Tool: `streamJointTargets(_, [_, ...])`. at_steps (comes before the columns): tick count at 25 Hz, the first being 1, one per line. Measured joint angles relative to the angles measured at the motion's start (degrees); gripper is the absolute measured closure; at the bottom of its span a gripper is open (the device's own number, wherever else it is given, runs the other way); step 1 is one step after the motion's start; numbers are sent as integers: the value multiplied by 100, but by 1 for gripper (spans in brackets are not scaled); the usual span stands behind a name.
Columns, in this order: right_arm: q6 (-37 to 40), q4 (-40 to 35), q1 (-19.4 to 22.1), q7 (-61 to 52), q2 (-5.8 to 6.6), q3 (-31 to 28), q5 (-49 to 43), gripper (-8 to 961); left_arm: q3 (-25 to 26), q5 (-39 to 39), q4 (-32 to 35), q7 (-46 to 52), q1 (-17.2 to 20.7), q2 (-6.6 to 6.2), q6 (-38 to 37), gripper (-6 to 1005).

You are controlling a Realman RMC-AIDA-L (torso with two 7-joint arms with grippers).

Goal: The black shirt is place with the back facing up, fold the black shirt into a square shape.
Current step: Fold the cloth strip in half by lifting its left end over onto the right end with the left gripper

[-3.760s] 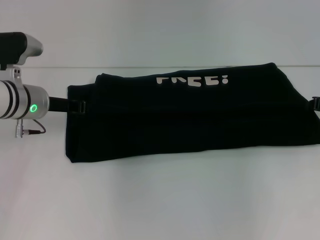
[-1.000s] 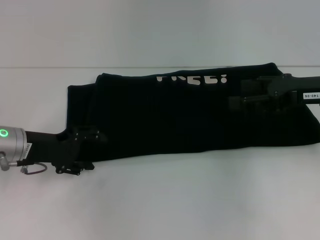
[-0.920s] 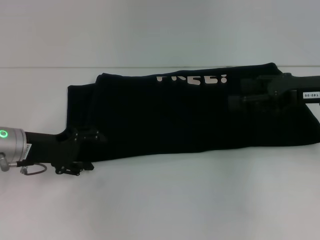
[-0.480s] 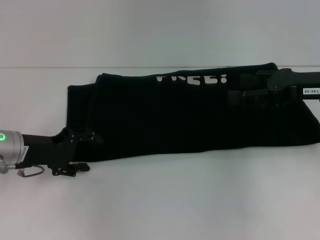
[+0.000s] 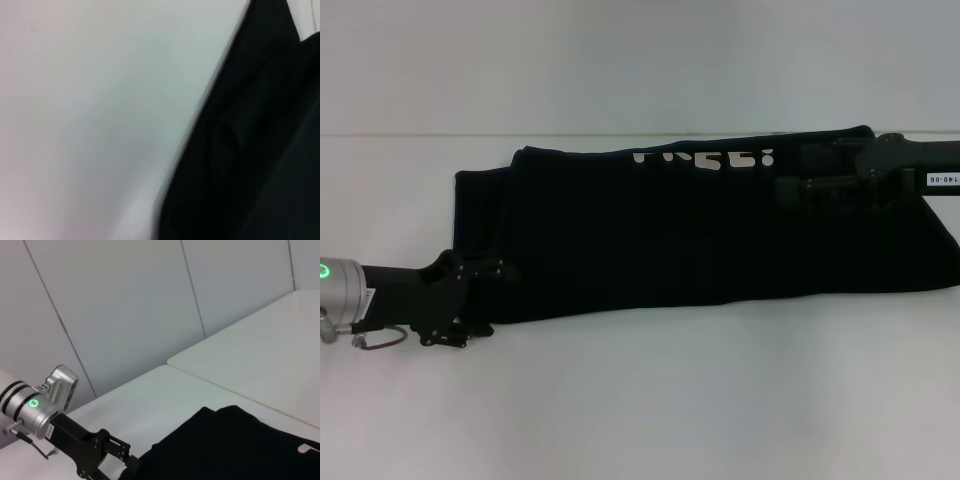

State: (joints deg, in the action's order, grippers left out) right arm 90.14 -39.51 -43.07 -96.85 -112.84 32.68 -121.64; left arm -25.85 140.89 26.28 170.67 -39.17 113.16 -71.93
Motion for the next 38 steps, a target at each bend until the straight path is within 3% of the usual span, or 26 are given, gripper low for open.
streamJointTargets(25, [13, -57, 25, 4, 0, 2, 115, 49, -27, -37, 61, -111, -153, -42, 401, 151])
streamJointTargets(38, [-5, -57, 15, 17, 0, 2, 114, 51, -52, -31, 23, -478, -264, 73, 554, 154])
